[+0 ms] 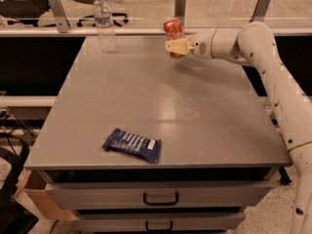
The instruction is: Place coke can upright
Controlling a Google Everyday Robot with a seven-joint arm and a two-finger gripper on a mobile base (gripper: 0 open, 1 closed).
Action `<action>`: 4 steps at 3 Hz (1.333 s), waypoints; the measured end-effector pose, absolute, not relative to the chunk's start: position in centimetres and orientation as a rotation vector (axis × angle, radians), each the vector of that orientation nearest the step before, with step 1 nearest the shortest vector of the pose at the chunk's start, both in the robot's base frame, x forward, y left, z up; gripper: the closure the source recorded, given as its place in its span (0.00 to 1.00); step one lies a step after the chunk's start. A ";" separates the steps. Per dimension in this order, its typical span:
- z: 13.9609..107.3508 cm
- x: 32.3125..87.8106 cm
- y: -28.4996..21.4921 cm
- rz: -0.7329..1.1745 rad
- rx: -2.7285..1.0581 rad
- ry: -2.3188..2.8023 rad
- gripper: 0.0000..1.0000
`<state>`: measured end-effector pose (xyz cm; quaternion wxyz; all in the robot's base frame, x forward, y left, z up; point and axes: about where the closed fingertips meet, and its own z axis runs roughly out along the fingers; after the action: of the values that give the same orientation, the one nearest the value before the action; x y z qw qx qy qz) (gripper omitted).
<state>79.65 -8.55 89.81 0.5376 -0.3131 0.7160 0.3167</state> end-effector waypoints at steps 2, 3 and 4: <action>90.4 78.6 -9.3 0.721 -0.762 1.674 1.00; 90.2 78.4 -9.8 0.714 -0.772 1.643 1.00; 89.8 78.1 -10.5 0.701 -0.796 1.603 1.00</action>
Offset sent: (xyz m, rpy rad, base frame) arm -0.0176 -0.0206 0.0099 -0.0218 -0.0692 -0.0149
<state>78.11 -10.47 89.84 0.5727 -0.3396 0.6836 0.2991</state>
